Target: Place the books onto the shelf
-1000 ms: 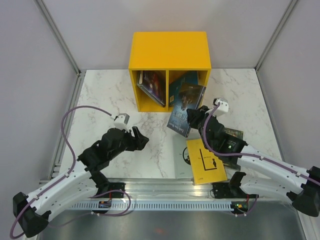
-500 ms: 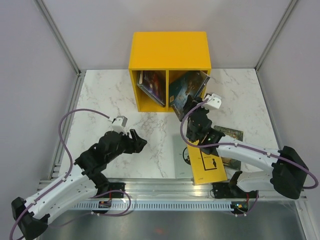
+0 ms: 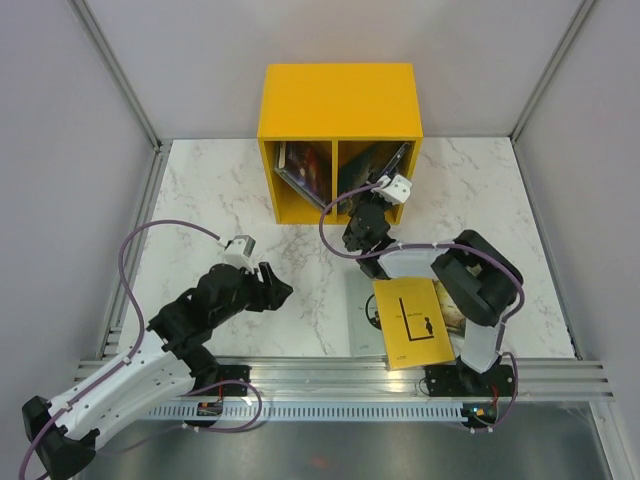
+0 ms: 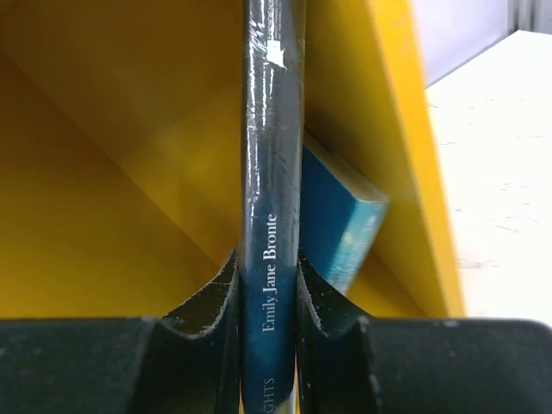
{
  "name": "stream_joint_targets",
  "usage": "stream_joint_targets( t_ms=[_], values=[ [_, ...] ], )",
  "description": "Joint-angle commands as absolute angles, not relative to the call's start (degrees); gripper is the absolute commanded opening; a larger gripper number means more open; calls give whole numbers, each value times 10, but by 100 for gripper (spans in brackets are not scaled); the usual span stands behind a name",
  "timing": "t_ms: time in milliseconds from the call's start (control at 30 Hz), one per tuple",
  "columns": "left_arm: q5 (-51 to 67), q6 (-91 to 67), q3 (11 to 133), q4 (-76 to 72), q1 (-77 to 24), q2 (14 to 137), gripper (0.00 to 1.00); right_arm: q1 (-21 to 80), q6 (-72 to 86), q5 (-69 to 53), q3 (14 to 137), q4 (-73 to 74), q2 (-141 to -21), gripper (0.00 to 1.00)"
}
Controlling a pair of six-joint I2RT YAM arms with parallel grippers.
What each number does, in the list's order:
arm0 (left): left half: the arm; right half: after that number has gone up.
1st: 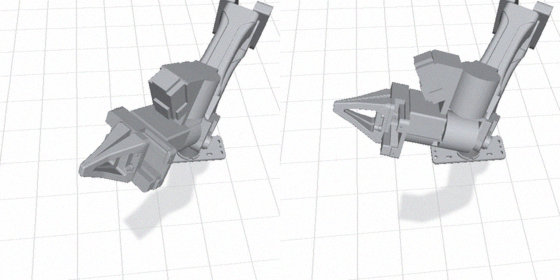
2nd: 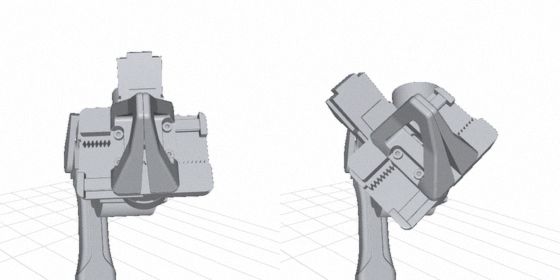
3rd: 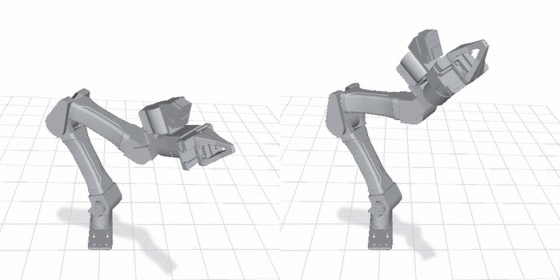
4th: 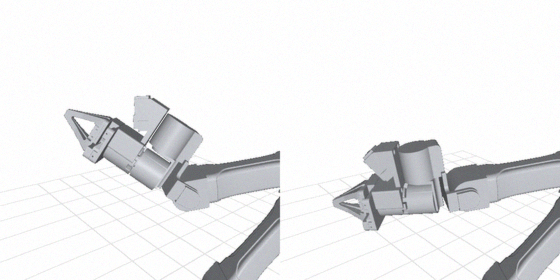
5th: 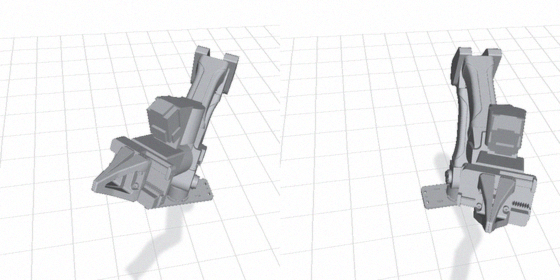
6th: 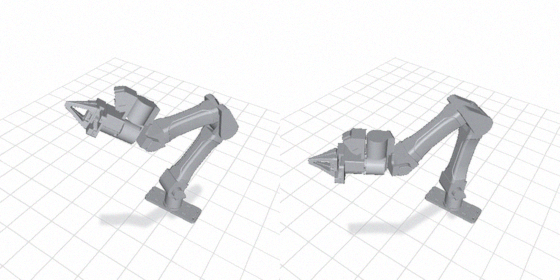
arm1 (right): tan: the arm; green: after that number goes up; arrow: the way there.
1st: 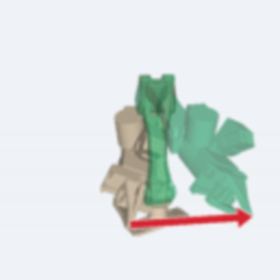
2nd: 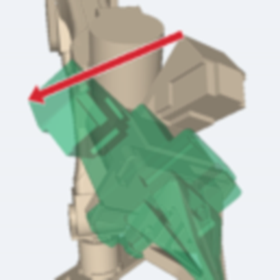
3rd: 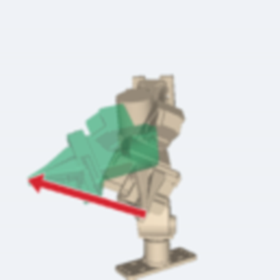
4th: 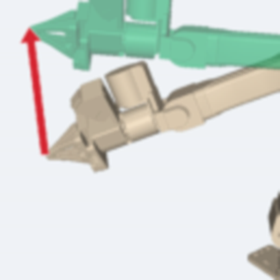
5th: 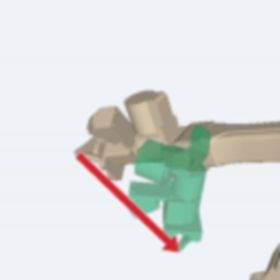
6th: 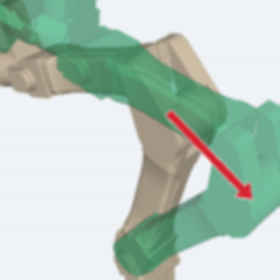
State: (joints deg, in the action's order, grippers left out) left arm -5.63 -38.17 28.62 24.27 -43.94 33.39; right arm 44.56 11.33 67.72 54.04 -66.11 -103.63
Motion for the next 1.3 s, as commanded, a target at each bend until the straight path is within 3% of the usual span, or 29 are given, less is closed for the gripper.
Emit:
stream_joint_targets(
  t_ms=[0,200,300,800,1267],
  values=[
    [-81,-388,296,245,-437,336,66,425,80,676,598,-931,-1090,0],
    [-105,-381,290,244,-437,337,66,374,202,638,628,-922,-1189,0],
    [-112,-379,286,243,-436,337,66,367,181,628,655,-928,-1221,0],
    [-115,-385,266,219,-436,330,66,432,286,578,439,-893,-1086,0],
    [-112,-392,251,230,-436,290,67,431,314,490,495,-770,-1134,0]
  ],
)
